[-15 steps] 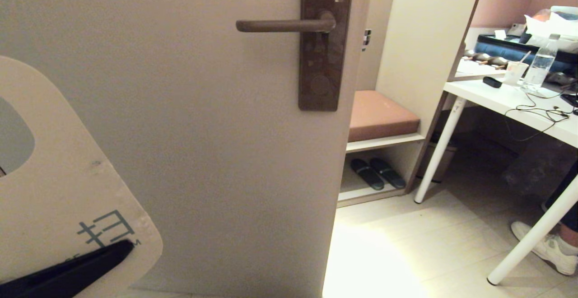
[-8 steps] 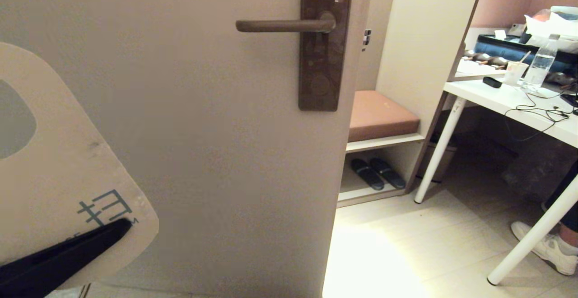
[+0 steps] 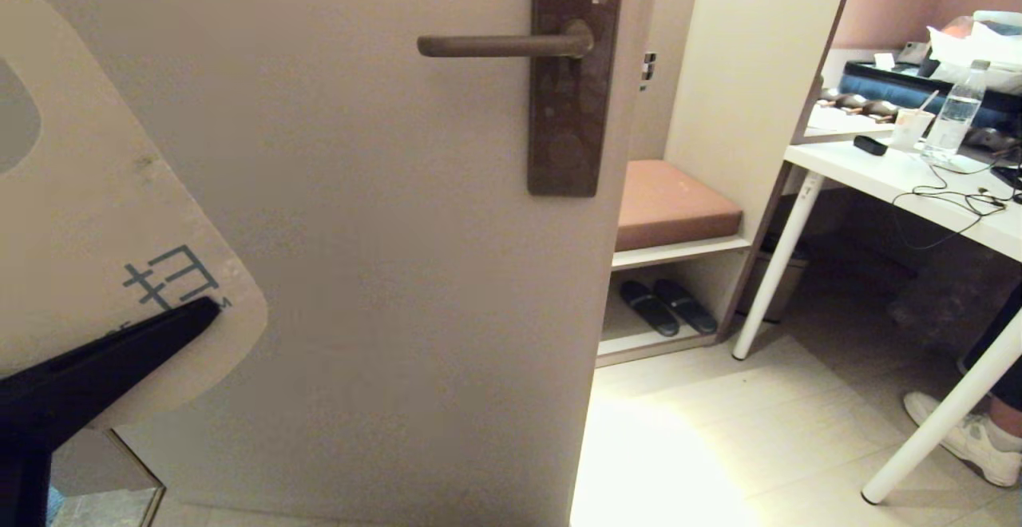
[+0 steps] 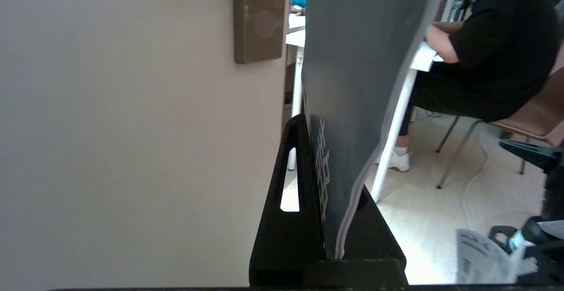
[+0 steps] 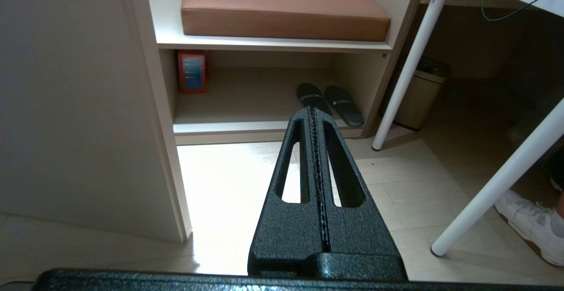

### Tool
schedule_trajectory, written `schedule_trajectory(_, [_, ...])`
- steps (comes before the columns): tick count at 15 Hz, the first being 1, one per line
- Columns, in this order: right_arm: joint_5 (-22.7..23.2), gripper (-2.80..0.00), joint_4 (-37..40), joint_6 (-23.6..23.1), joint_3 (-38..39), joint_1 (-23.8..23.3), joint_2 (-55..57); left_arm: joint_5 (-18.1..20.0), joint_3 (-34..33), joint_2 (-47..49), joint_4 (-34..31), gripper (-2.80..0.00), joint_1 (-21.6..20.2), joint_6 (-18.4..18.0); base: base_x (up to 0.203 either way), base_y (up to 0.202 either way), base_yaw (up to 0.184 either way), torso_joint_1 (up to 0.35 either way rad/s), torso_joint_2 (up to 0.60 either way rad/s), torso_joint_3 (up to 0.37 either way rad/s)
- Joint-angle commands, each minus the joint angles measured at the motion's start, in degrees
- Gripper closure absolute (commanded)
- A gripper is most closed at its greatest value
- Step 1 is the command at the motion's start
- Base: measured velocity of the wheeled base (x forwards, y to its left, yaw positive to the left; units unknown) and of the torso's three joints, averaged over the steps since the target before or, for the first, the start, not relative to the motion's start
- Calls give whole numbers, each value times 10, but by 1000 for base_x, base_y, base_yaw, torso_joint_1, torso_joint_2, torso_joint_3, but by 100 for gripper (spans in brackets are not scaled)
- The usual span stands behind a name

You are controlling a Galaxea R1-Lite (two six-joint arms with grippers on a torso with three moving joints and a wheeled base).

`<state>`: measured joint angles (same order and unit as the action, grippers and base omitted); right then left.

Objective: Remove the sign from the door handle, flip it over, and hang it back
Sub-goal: Hang the sign back with the other side facing out

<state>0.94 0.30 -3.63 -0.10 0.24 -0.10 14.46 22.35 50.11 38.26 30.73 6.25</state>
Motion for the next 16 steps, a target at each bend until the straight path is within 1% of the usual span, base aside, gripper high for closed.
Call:
schedule_trajectory(1, [0, 0, 0, -1, 0, 0, 1, -2, 8, 16, 2, 0, 0, -3, 0, 0, 0, 0, 0, 0])
schedule_trajectory(4, [0, 0, 0, -1, 0, 0, 1, -14, 13, 25, 3, 0, 0, -5, 0, 0, 0, 0, 0, 0])
schedule_trajectory(7, [0, 0, 0, -1, 0, 0, 1, -18, 13, 32, 2, 0, 0, -23, 0, 0, 0, 0, 0, 0])
schedule_trajectory(10, [0, 0, 0, -1, 0, 0, 1, -76, 22, 54, -3, 0, 0, -34, 0, 0, 0, 0, 0, 0])
schedule_trajectory(12, [0, 0, 0, -1, 0, 0, 1, -97, 46, 65, -49, 0, 0, -51, 0, 0, 0, 0, 0, 0])
schedule_trajectory(15, [0, 0, 0, -1, 0, 0, 1, -124, 108, 72, -159, 0, 0, -68, 0, 0, 0, 0, 0, 0])
schedule_trajectory(16, [0, 0, 0, -1, 0, 0, 1, -134, 122, 76, -182, 0, 1, -69, 0, 0, 0, 0, 0, 0])
